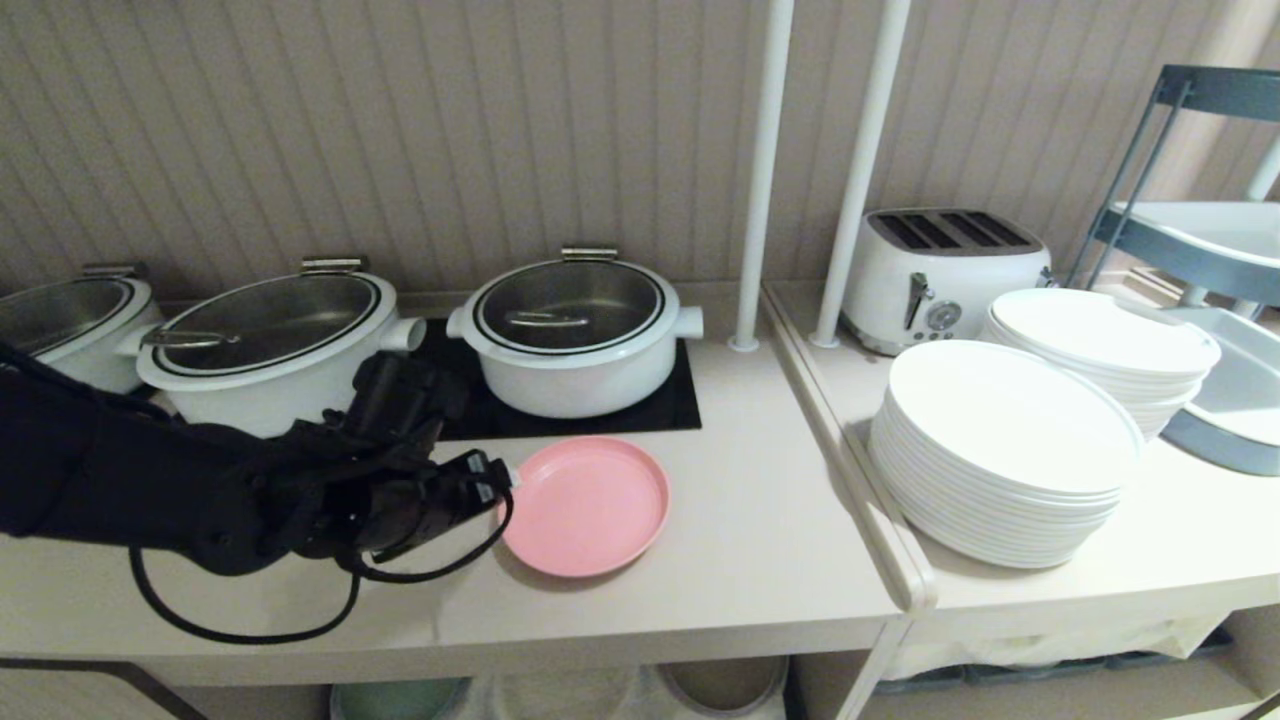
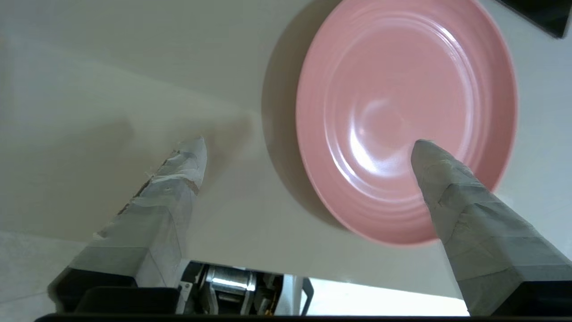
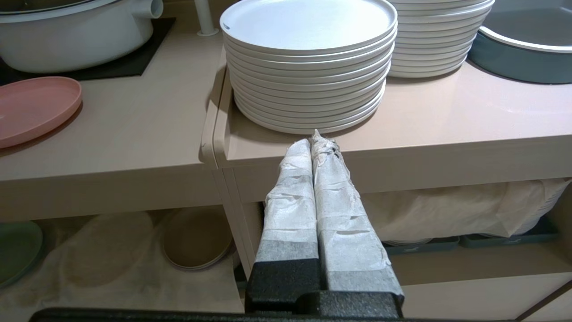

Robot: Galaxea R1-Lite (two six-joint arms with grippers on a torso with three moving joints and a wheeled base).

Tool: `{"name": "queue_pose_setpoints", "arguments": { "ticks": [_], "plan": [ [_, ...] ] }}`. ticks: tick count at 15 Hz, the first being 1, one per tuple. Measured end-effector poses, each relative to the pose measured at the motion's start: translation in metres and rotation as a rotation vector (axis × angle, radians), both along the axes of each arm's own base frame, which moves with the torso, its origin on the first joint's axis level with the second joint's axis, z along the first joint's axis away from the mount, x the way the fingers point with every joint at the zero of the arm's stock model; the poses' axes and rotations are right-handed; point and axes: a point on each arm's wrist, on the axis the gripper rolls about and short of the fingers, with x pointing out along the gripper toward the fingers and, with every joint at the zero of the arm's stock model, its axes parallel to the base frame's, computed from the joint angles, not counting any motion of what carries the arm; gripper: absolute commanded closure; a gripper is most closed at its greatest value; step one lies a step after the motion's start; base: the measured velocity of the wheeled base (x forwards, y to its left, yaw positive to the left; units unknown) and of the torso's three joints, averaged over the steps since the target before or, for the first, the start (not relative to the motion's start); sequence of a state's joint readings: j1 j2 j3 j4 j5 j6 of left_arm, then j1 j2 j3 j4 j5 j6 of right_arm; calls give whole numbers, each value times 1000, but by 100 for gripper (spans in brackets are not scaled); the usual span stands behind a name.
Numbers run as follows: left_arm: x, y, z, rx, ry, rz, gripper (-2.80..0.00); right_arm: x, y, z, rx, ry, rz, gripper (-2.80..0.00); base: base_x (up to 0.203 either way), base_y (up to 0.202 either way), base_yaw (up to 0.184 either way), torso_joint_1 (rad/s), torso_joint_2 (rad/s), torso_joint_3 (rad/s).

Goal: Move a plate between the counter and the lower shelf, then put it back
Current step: Put the plate, then pick up the plate

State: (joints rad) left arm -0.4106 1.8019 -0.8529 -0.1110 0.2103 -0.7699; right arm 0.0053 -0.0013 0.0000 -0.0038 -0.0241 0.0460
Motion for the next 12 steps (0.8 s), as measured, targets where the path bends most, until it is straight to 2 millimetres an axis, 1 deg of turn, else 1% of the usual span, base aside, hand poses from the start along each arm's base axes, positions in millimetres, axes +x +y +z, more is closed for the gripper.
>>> {"name": "queue_pose_setpoints", "arguments": {
  "ticks": [7, 12],
  "plan": [
    [-24, 17, 16, 13, -42, -8, 0, 0, 0, 0, 0, 0, 0, 0, 0, 0, 0, 0, 0, 0],
    [-49, 33, 32, 74, -102, -48, 0, 0, 0, 0, 0, 0, 0, 0, 0, 0, 0, 0, 0, 0]
  ]
}}
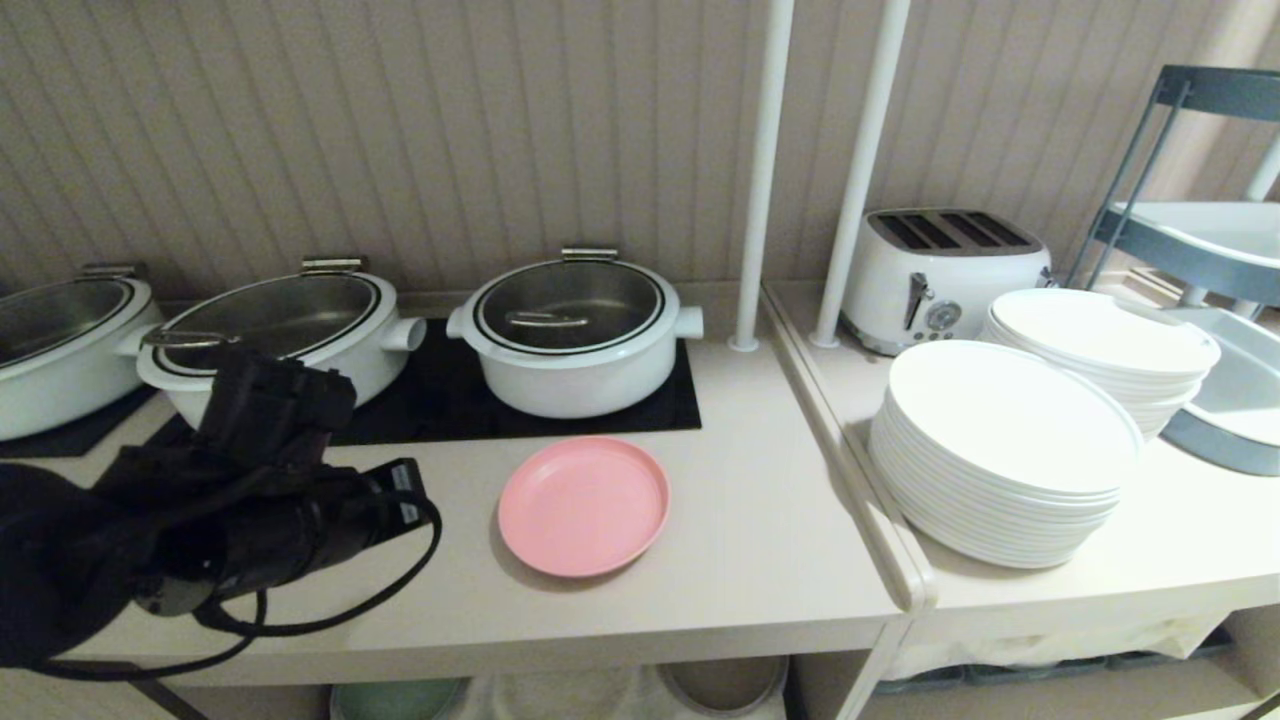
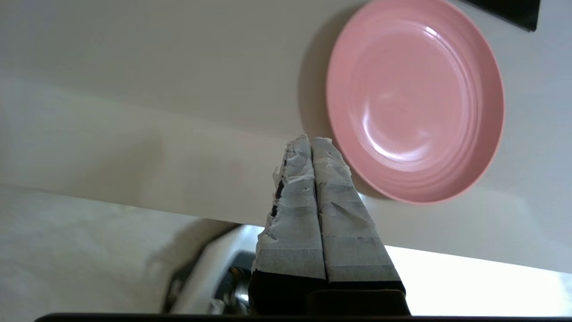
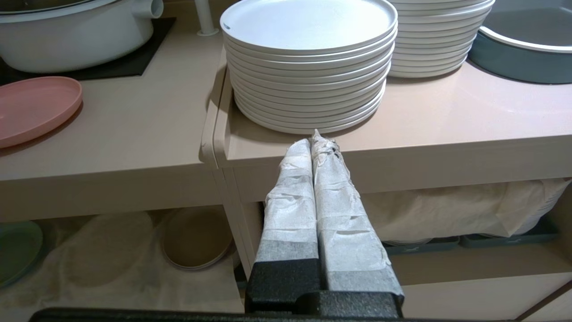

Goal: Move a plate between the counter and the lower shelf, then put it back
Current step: Pick up the plate

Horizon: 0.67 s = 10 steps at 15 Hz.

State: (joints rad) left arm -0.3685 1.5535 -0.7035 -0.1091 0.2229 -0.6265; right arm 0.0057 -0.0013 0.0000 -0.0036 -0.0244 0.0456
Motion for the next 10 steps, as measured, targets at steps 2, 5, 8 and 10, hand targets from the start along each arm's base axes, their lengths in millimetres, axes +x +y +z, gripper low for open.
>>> {"name": "queue_pose_setpoints", "arguments": {
  "ticks": [2, 5, 8, 10],
  "plan": [
    [-12, 6, 5, 54, -33, 7, 0, 0, 0, 0, 0, 0, 0, 0, 0, 0, 0, 0, 0, 0],
    [-32, 15, 9, 111, -64, -19, 0, 0, 0, 0, 0, 0, 0, 0, 0, 0, 0, 0, 0, 0],
    [-53, 23, 15, 190, -116, -48, 0, 0, 0, 0, 0, 0, 0, 0, 0, 0, 0, 0, 0, 0],
    [-66, 29, 20, 238, -154, -68, 0, 0, 0, 0, 0, -1, 0, 0, 0, 0, 0, 0, 0, 0]
  ]
}}
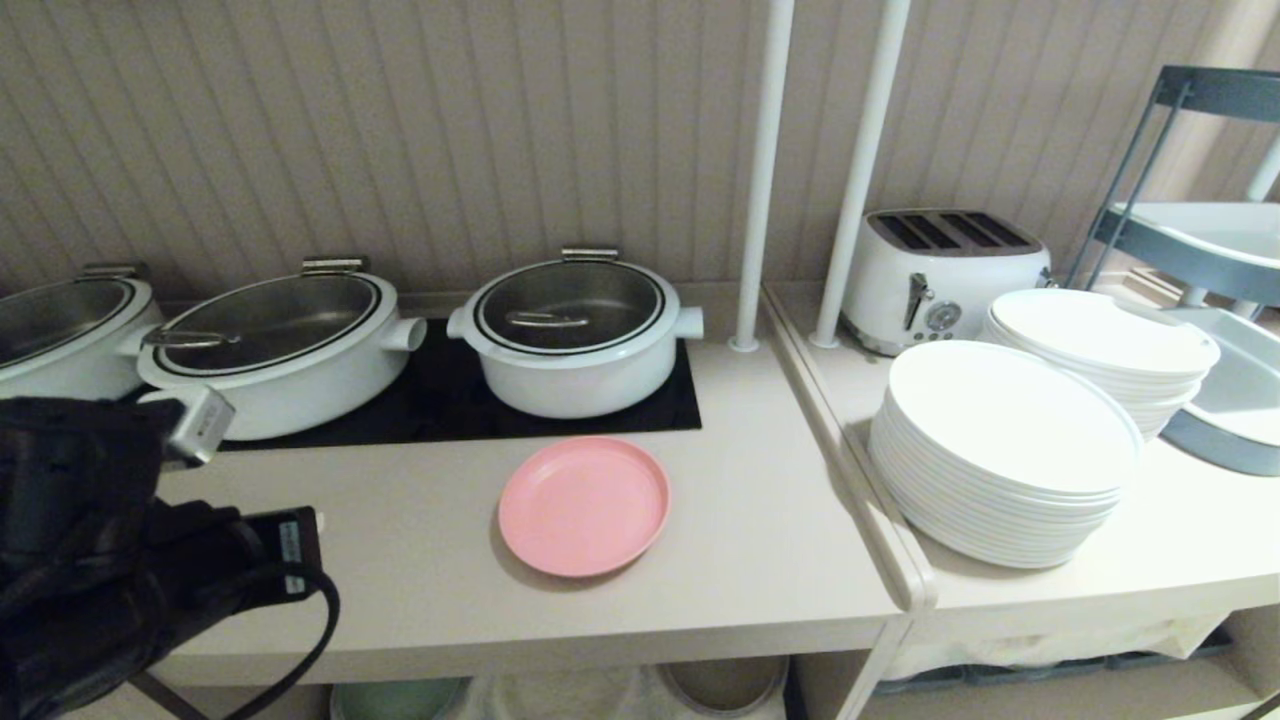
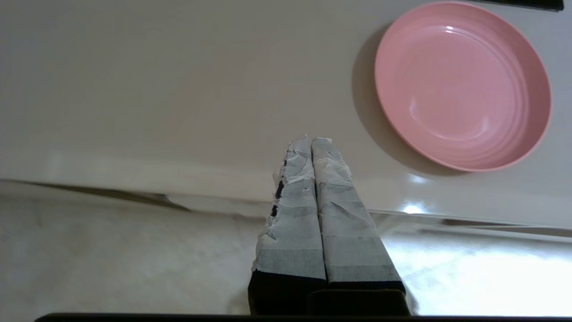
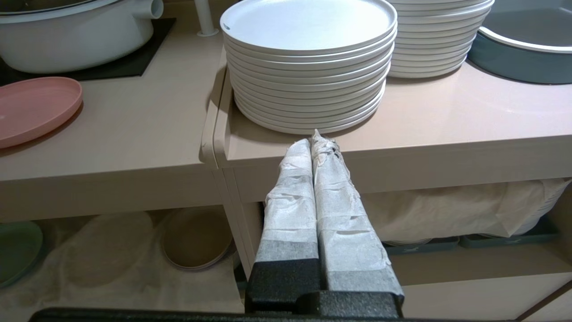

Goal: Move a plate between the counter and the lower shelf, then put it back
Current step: Pick up the plate

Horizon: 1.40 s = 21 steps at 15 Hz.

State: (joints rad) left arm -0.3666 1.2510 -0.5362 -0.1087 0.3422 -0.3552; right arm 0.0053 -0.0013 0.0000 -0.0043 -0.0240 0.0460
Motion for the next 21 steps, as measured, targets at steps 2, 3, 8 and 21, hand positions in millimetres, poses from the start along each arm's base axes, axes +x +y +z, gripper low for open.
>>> {"name": "queue_pose_setpoints", "arguments": {
  "ticks": [2, 3, 8, 21],
  "plan": [
    [-12, 5, 6, 38, -46, -8, 0, 0, 0, 0, 0, 0, 0, 0, 0, 0, 0, 0, 0, 0],
    [-17, 7, 8, 55, -66, -8, 0, 0, 0, 0, 0, 0, 0, 0, 0, 0, 0, 0, 0, 0],
    [-50, 20, 1, 152, -112, -57, 0, 0, 0, 0, 0, 1, 0, 0, 0, 0, 0, 0, 0, 0],
    [-108, 47, -40, 215, -411, -161, 0, 0, 0, 0, 0, 0, 0, 0, 0, 0, 0, 0, 0, 0]
  ]
}}
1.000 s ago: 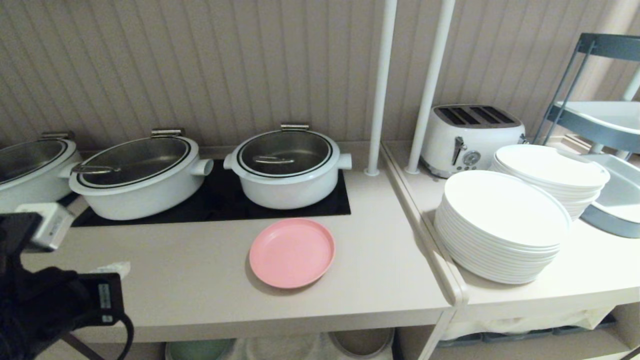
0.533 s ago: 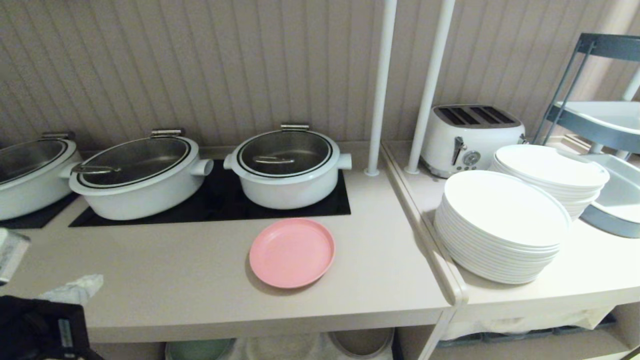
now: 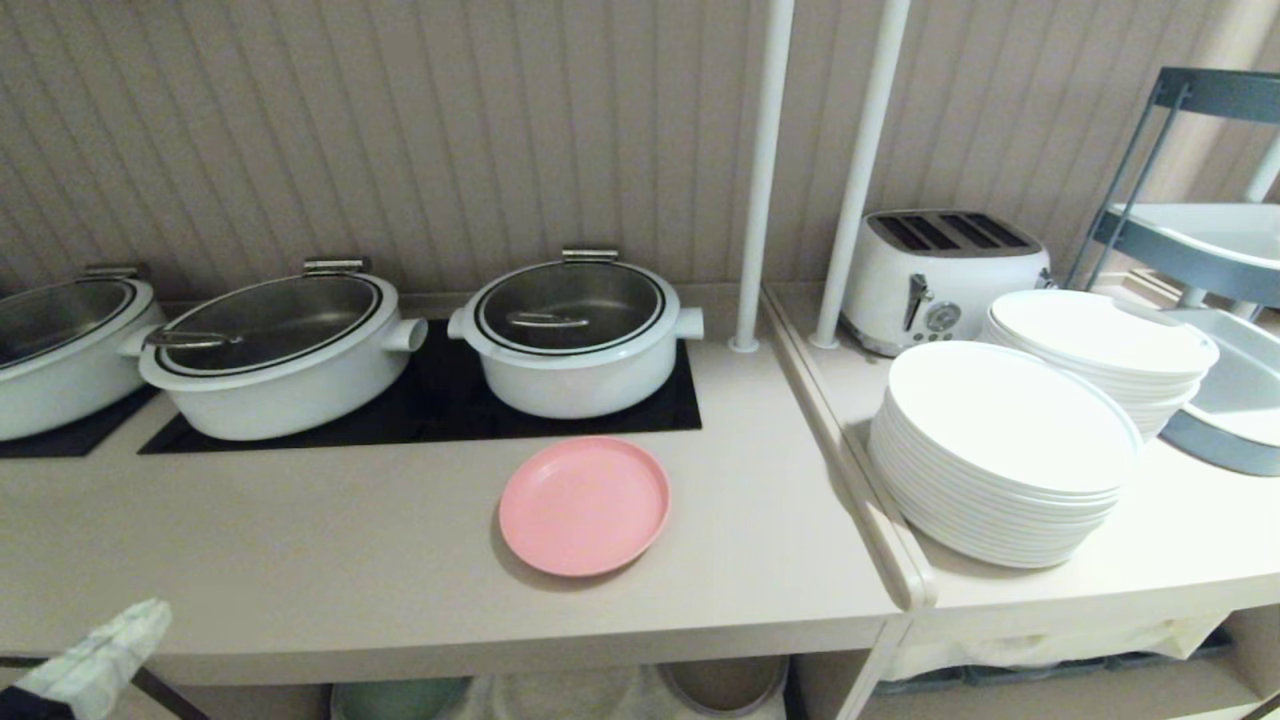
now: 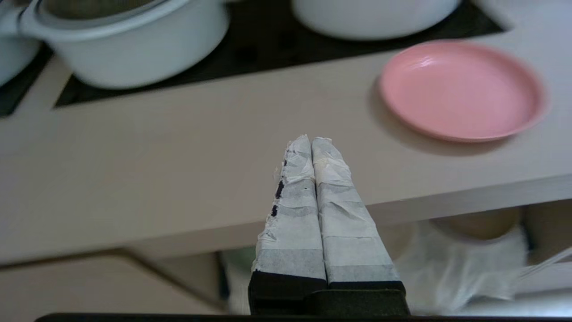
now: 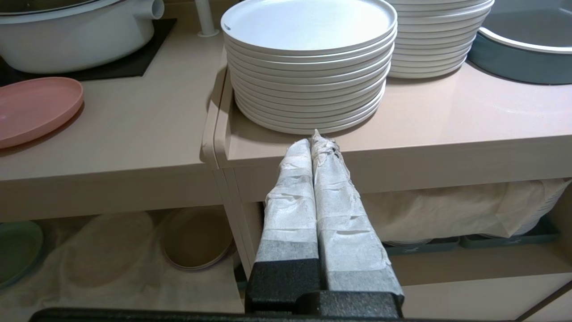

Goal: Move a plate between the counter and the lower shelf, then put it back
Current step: Pick up the plate

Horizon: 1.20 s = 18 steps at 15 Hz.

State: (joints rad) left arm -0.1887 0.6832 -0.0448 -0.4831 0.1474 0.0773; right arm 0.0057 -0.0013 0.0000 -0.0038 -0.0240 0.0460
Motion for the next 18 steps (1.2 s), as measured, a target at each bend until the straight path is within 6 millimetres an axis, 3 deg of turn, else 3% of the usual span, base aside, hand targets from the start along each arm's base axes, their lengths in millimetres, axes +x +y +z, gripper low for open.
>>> {"name": "queue_pose_setpoints", "arguments": {
  "ticks": [9, 18],
  "plan": [
    [-52, 6, -31, -26, -88, 11, 0, 0, 0, 0, 0, 0, 0, 0, 0, 0, 0, 0, 0, 0],
    [-76, 5, -39, -32, -266, -37, 0, 0, 0, 0, 0, 0, 0, 0, 0, 0, 0, 0, 0, 0]
  ]
}}
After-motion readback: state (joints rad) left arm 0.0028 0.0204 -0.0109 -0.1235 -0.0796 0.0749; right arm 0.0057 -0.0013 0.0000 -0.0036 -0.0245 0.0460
